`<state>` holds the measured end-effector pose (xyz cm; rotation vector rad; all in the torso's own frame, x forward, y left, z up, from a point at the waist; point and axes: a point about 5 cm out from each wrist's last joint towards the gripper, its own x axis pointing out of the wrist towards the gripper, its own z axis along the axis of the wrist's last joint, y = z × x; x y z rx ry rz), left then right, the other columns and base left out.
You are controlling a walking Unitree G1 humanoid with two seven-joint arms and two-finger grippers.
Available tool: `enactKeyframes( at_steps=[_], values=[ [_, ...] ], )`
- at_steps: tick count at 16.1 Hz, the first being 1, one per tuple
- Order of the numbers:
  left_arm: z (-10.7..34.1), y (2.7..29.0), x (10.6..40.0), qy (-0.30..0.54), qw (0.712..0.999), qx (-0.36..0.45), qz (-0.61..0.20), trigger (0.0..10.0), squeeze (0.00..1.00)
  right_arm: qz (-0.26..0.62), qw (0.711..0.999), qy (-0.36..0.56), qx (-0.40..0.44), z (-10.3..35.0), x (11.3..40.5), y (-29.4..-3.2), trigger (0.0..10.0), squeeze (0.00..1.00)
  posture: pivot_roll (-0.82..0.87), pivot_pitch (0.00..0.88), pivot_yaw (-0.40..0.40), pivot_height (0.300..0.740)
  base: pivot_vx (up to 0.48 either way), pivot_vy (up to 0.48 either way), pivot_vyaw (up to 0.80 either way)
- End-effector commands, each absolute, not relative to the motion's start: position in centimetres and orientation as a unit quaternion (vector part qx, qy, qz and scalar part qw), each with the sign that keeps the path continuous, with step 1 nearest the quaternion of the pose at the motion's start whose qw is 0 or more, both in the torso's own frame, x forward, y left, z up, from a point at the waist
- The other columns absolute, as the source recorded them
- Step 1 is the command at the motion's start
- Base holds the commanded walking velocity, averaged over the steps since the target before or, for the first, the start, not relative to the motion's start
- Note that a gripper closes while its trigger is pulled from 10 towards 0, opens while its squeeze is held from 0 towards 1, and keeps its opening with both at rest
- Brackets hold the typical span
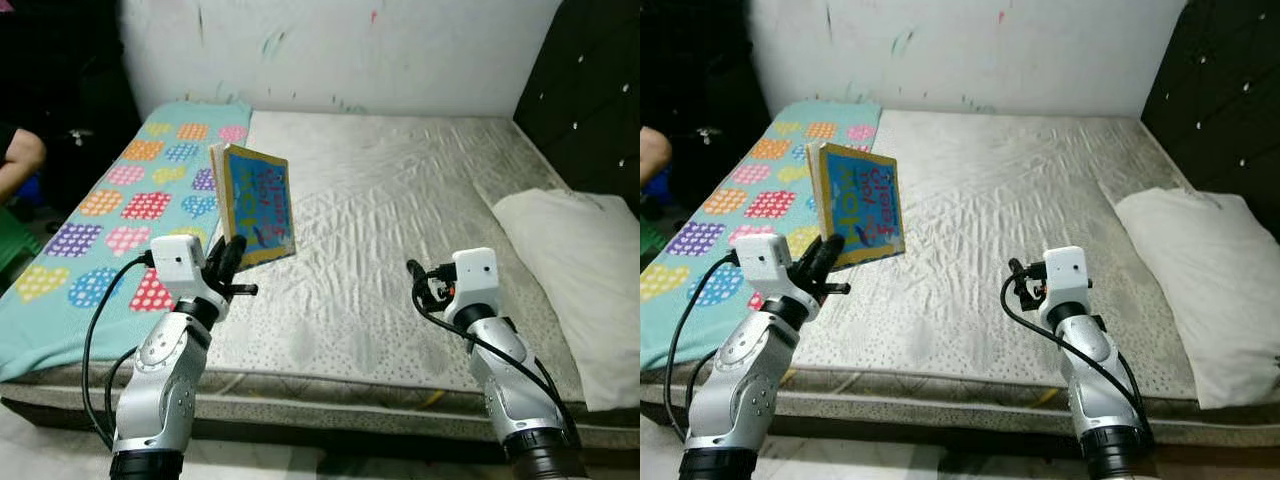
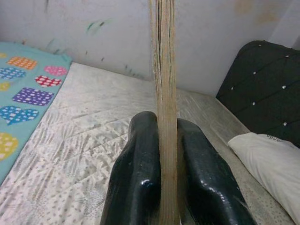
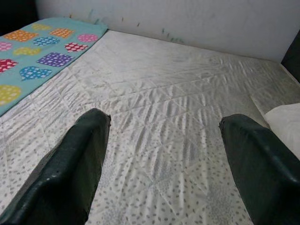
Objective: Clean up the room
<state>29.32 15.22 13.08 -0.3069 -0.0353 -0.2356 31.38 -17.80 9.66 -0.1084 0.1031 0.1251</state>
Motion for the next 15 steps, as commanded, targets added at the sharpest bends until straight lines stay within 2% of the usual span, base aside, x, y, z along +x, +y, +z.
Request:
enactKeyframes(
  at_steps=[1,10,15],
  values=[
    [14.31,15.3,29.42,-0.046,0.98,-0.147,-0.126,10.0,0.0,0.065,0.996,0.034,-0.049,10.48,31.64,-17.64,10.0,0.0,-0.05,0.0,0.01,0.74,0.311,0.0,0.0],
    [14.28,15.22,29.45,-0.042,0.98,-0.147,-0.128,10.0,0.0,0.052,0.998,0.026,-0.04,10.67,31.8,-18.06,10.0,0.0,-0.05,0.0,0.014,0.74,0.305,0.0,0.0],
    [14.11,15.26,29.72,-0.031,0.982,-0.154,-0.104,10.0,0.0,0.047,0.998,0.019,-0.041,10.83,31.83,-18.23,10.0,0.0,-0.05,0.0,0.015,0.74,0.0,0.0,0.0]
  ],
)
